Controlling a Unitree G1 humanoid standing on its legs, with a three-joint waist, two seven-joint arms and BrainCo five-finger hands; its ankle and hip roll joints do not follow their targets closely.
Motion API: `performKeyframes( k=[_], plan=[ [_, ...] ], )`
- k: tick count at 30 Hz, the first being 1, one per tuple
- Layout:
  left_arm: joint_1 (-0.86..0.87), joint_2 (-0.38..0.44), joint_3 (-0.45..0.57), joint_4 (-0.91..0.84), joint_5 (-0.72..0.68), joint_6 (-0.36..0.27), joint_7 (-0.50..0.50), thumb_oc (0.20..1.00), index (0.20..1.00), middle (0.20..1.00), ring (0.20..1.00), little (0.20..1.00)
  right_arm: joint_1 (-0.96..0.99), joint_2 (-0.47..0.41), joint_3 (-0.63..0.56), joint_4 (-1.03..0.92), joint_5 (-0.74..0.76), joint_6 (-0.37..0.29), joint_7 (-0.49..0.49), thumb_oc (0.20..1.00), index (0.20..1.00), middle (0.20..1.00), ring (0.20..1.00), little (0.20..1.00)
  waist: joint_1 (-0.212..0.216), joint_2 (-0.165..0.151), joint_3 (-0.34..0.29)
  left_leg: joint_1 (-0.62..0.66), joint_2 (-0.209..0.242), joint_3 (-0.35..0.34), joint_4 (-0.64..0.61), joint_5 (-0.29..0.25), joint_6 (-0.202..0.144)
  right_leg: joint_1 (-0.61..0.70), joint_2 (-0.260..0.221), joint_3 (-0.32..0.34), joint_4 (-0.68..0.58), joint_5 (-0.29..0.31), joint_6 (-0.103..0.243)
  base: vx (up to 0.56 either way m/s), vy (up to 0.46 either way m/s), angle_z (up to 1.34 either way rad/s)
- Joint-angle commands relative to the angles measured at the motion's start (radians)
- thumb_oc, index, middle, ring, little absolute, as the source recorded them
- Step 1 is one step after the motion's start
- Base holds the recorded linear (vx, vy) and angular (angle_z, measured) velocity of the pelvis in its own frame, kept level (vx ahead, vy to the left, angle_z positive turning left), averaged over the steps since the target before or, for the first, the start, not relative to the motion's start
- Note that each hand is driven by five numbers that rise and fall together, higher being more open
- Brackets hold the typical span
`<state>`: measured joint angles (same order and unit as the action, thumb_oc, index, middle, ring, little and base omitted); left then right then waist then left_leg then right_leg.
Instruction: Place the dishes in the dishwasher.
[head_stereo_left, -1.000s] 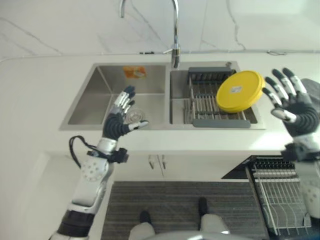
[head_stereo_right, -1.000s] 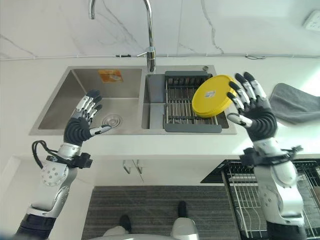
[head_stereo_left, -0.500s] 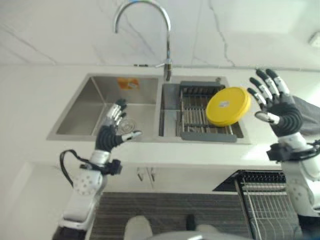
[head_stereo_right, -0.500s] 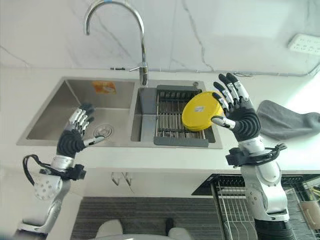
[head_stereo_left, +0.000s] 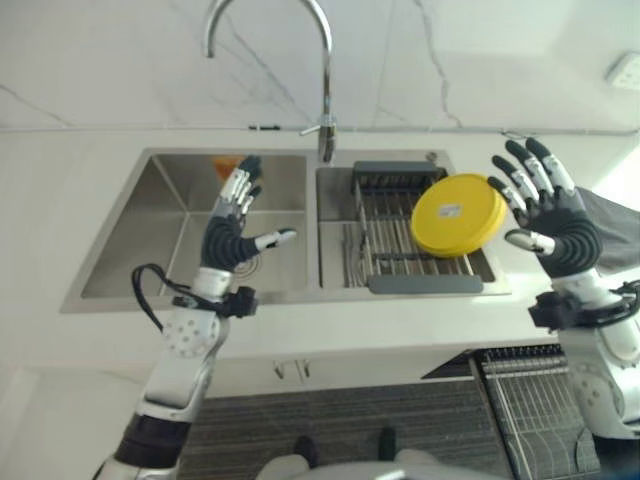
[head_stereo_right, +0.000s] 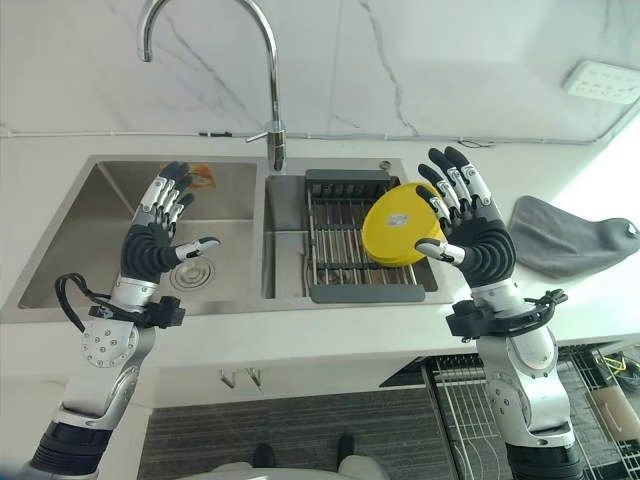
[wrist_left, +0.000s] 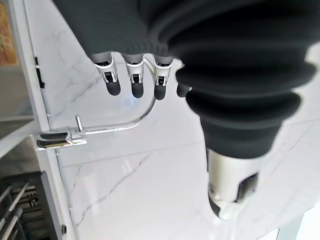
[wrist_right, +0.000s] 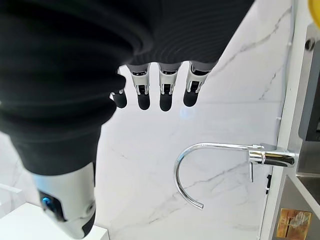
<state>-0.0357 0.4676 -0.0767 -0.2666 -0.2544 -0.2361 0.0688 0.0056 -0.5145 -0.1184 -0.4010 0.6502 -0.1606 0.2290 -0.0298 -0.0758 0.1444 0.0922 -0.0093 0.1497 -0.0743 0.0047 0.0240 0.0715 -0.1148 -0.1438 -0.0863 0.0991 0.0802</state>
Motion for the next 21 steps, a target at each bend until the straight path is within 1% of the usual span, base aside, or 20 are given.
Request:
performKeyframes(
  k=[1, 4, 5, 7, 8, 9, 10, 11, 12, 13, 14, 15, 16, 17, 19, 21],
  plan=[
    [-0.013, 0.017, 0.011, -0.064, 0.032, -0.04, 0.001, 1.0, 1.0, 1.0, 1.0, 1.0, -0.081, -0.004, -0.027, -0.017, 0.051, -0.04, -0.017, 1.0, 1.0, 1.0, 1.0, 1.0, -0.004, 0.032, -0.015, 0.01, 0.048, -0.009, -0.013, -0.023, -0.034, 0.024, 0.002, 0.017, 0.052, -0.065, 0.052, 0.05, 0.1, -0.2],
    [-0.005, 0.018, 0.013, -0.078, 0.03, -0.034, 0.004, 1.0, 1.0, 1.0, 1.0, 1.0, -0.077, 0.006, -0.021, -0.022, 0.033, -0.034, -0.029, 1.0, 1.0, 1.0, 1.0, 1.0, 0.006, 0.029, -0.015, 0.009, 0.039, -0.014, -0.013, -0.026, -0.025, 0.024, -0.005, 0.008, 0.057, -0.061, 0.059, 0.03, 0.095, -0.15],
    [0.0, 0.019, 0.016, -0.077, 0.032, -0.037, 0.002, 1.0, 1.0, 1.0, 1.0, 1.0, -0.078, 0.01, -0.016, -0.021, 0.026, -0.033, -0.032, 1.0, 1.0, 1.0, 1.0, 1.0, 0.01, 0.028, -0.013, 0.012, 0.038, -0.02, -0.013, -0.028, -0.021, 0.01, -0.006, 0.002, 0.082, -0.058, 0.065, 0.02, 0.097, -0.15],
    [0.006, 0.028, 0.019, -0.077, 0.025, -0.044, 0.001, 1.0, 1.0, 1.0, 1.0, 1.0, -0.078, 0.008, -0.012, -0.018, 0.034, -0.037, -0.031, 1.0, 1.0, 1.0, 1.0, 1.0, 0.012, 0.031, -0.009, 0.009, 0.039, -0.029, -0.013, -0.025, -0.014, -0.001, 0.004, 0.014, 0.146, -0.078, 0.063, 0.02, 0.075, -0.13],
    [0.012, 0.029, 0.014, -0.073, 0.031, -0.058, 0.001, 1.0, 1.0, 1.0, 1.0, 1.0, -0.077, 0.01, -0.009, -0.019, 0.04, -0.038, -0.03, 1.0, 1.0, 1.0, 1.0, 1.0, 0.014, 0.03, -0.008, 0.011, 0.038, -0.038, -0.013, -0.027, -0.008, -0.013, 0.008, 0.025, 0.209, -0.078, 0.068, -0.01, 0.037, -0.09],
    [0.015, 0.029, 0.012, -0.073, 0.039, -0.069, -0.001, 1.0, 1.0, 1.0, 1.0, 1.0, -0.077, 0.012, -0.008, -0.016, 0.044, -0.043, -0.029, 1.0, 1.0, 1.0, 1.0, 1.0, 0.014, 0.029, -0.004, 0.004, 0.038, -0.044, -0.013, -0.013, -0.005, -0.037, 0.011, 0.04, 0.24, -0.058, 0.068, 0.02, -0.013, -0.11],
    [0.012, 0.028, 0.011, -0.071, 0.042, -0.073, -0.007, 1.0, 1.0, 1.0, 1.0, 1.0, -0.077, 0.013, -0.006, -0.012, 0.041, -0.048, -0.025, 1.0, 1.0, 1.0, 1.0, 1.0, 0.013, 0.026, -0.001, 0.006, 0.037, -0.055, -0.013, -0.018, -0.005, -0.045, 0.003, 0.052, 0.239, -0.049, 0.069, 0.0, -0.084, -0.14],
    [0.001, 0.028, 0.008, -0.068, 0.046, -0.07, -0.008, 1.0, 1.0, 1.0, 1.0, 1.0, -0.076, 0.021, 0.0, -0.006, 0.037, -0.049, -0.016, 1.0, 1.0, 1.0, 1.0, 1.0, 0.015, 0.023, 0.003, 0.004, 0.04, -0.058, -0.013, -0.018, -0.01, -0.047, -0.012, 0.045, 0.208, -0.034, 0.069, 0.04, -0.147, -0.07],
    [-0.009, 0.029, 0.007, -0.065, 0.052, -0.066, -0.005, 1.0, 1.0, 1.0, 1.0, 1.0, -0.076, 0.028, 0.009, -0.001, 0.025, -0.054, -0.009, 1.0, 1.0, 1.0, 1.0, 1.0, 0.019, 0.02, 0.009, 0.006, 0.045, -0.054, -0.013, -0.02, -0.018, -0.047, -0.034, 0.024, 0.169, -0.017, 0.073, 0.01, -0.235, 0.0],
    [-0.015, 0.031, 0.009, -0.064, 0.058, -0.061, 0.006, 1.0, 1.0, 1.0, 1.0, 1.0, -0.082, 0.033, 0.017, 0.001, 0.016, -0.058, -0.01, 1.0, 1.0, 1.0, 1.0, 1.0, 0.023, 0.017, 0.014, 0.011, 0.052, -0.042, -0.013, -0.027, -0.027, -0.051, -0.061, -0.011, 0.13, 0.019, 0.084, -0.02, -0.289, 0.02],
    [-0.026, 0.041, 0.011, -0.065, 0.048, -0.052, 0.018, 1.0, 1.0, 1.0, 1.0, 1.0, -0.098, 0.03, 0.026, 0.005, 0.037, -0.058, -0.017, 1.0, 1.0, 1.0, 1.0, 1.0, 0.021, 0.017, 0.021, 0.019, 0.063, -0.031, -0.013, -0.034, -0.032, -0.057, -0.07, -0.018, 0.103, 0.037, 0.095, -0.02, -0.289, -0.16],
    [-0.036, 0.046, 0.013, -0.061, 0.039, -0.046, 0.019, 1.0, 1.0, 1.0, 1.0, 1.0, -0.107, 0.029, 0.026, 0.011, 0.05, -0.057, -0.024, 1.0, 1.0, 1.0, 1.0, 1.0, 0.017, 0.018, 0.023, 0.022, 0.071, -0.03, -0.013, -0.036, -0.033, -0.055, -0.063, -0.003, 0.091, 0.026, 0.096, -0.02, -0.332, -0.29],
    [-0.045, 0.046, 0.011, -0.06, 0.022, -0.038, 0.019, 1.0, 1.0, 1.0, 1.0, 1.0, -0.122, 0.022, 0.015, 0.017, 0.052, -0.04, -0.038, 1.0, 1.0, 1.0, 1.0, 1.0, 0.019, 0.017, 0.013, 0.022, 0.084, -0.021, -0.013, -0.037, -0.04, -0.023, -0.054, -0.022, 0.031, 0.015, 0.095, 0.0, -0.265, -0.21],
    [-0.043, 0.046, 0.011, -0.062, 0.019, -0.037, 0.021, 1.0, 1.0, 1.0, 1.0, 1.0, -0.125, 0.019, 0.015, 0.018, 0.047, -0.037, -0.043, 1.0, 1.0, 1.0, 1.0, 1.0, 0.02, 0.017, 0.009, 0.022, 0.086, -0.016, -0.013, -0.037, -0.042, -0.018, -0.053, -0.03, 0.021, 0.016, 0.096, 0.0, -0.293, 0.01],
    [-0.012, 0.038, 0.023, -0.073, 0.015, -0.038, 0.032, 1.0, 1.0, 1.0, 1.0, 1.0, -0.123, 0.007, 0.009, 0.013, 0.014, -0.015, -0.073, 1.0, 1.0, 1.0, 1.0, 1.0, 0.016, 0.02, -0.013, 0.034, 0.104, 0.012, -0.013, -0.041, -0.052, 0.003, -0.039, -0.023, -0.001, -0.008, 0.086, 0.03, -0.217, 0.12],
    [-0.001, 0.034, 0.024, -0.073, 0.012, -0.037, 0.035, 1.0, 1.0, 1.0, 1.0, 1.0, -0.123, -0.001, 0.005, 0.017, 0.021, -0.015, -0.087, 1.0, 1.0, 1.0, 1.0, 1.0, 0.015, 0.022, -0.02, 0.038, 0.113, 0.022, -0.013, -0.04, -0.057, 0.009, -0.033, -0.023, -0.001, -0.016, 0.079, 0.03, -0.135, -0.05]
  ],
)
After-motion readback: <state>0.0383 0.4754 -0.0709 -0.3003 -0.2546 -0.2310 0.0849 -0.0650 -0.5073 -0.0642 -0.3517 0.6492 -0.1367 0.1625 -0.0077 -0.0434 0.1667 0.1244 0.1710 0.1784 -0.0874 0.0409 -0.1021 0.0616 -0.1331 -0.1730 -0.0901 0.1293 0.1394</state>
